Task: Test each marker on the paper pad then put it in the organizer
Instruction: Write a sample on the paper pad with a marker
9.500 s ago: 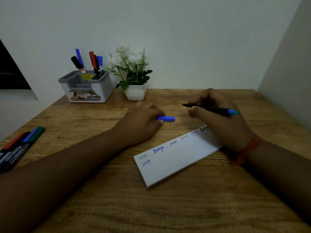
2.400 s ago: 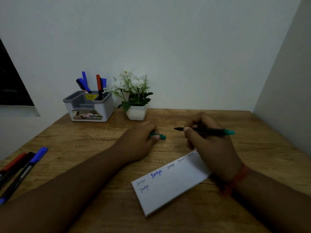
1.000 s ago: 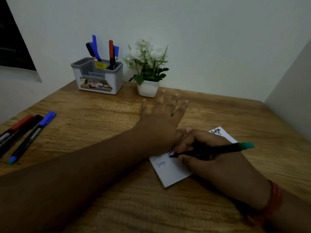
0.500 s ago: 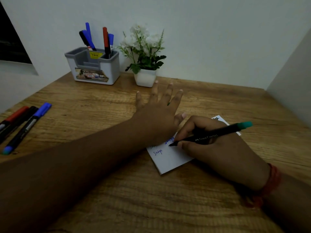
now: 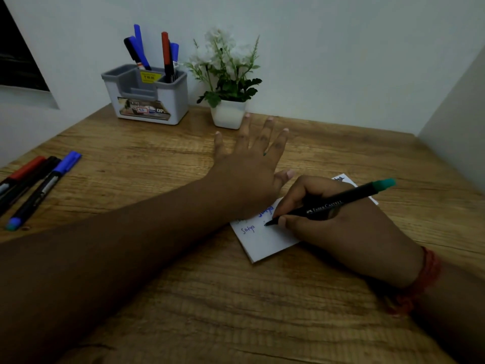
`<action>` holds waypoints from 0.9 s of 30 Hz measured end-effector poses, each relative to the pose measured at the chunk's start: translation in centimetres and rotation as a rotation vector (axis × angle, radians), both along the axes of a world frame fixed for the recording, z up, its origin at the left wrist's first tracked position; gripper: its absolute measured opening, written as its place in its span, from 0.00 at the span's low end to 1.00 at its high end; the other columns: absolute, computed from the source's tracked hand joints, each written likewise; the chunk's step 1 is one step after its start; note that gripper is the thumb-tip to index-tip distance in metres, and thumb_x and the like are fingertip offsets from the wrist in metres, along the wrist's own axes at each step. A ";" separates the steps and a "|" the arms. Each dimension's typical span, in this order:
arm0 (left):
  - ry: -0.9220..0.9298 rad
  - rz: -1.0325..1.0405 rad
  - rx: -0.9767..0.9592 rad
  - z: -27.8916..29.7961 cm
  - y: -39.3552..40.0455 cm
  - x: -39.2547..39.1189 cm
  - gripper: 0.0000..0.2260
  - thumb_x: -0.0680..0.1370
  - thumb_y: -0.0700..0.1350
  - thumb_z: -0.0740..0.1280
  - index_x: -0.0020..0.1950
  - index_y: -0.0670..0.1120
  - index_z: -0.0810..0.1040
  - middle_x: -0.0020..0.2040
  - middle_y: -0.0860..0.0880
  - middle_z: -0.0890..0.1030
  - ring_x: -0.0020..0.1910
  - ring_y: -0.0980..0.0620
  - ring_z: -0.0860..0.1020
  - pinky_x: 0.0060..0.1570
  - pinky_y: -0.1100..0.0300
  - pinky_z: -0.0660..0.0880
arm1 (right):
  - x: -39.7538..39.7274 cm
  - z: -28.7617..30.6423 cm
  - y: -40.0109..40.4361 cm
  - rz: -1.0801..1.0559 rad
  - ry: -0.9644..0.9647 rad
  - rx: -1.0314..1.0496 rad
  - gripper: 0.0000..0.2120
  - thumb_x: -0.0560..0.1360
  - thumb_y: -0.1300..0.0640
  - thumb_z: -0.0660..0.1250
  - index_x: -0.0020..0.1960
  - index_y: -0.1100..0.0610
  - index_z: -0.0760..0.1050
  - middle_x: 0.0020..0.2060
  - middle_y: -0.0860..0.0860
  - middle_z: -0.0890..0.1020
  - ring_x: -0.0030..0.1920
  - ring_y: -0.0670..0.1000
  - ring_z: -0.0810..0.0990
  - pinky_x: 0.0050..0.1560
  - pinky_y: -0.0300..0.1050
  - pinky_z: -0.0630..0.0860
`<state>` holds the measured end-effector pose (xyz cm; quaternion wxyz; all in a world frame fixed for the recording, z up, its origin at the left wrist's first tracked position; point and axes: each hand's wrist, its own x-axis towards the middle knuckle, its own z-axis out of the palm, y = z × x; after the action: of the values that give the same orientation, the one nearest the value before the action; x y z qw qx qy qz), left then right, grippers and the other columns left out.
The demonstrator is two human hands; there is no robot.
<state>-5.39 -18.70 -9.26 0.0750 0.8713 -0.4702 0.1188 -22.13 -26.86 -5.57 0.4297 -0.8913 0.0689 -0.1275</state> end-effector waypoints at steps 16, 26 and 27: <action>-0.002 -0.010 0.017 0.3 0.1 -0.2 0.34 0.75 0.64 0.36 0.80 0.54 0.37 0.80 0.50 0.35 0.77 0.42 0.31 0.70 0.27 0.43 | 0.1 0.1 0.0 -0.036 -0.016 0.016 0.05 0.72 0.63 0.74 0.40 0.55 0.81 0.42 0.41 0.84 0.43 0.39 0.81 0.39 0.27 0.73; -0.016 -0.012 0.020 0.2 0.1 -0.2 0.33 0.77 0.64 0.38 0.80 0.54 0.37 0.80 0.49 0.35 0.77 0.42 0.31 0.70 0.27 0.43 | -0.1 0.0 0.0 -0.057 -0.004 0.029 0.05 0.72 0.62 0.74 0.39 0.55 0.81 0.40 0.44 0.84 0.41 0.40 0.81 0.37 0.27 0.73; -0.014 -0.014 0.018 0.2 0.1 -0.1 0.32 0.78 0.64 0.40 0.80 0.54 0.37 0.80 0.49 0.35 0.77 0.42 0.31 0.70 0.27 0.43 | -0.2 0.0 0.0 -0.066 -0.001 0.034 0.05 0.72 0.62 0.74 0.39 0.55 0.81 0.40 0.44 0.84 0.41 0.41 0.81 0.37 0.27 0.73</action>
<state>-5.51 -18.61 -9.06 0.0647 0.8678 -0.4778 0.1204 -22.30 -26.88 -5.53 0.4402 -0.8811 0.1002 -0.1407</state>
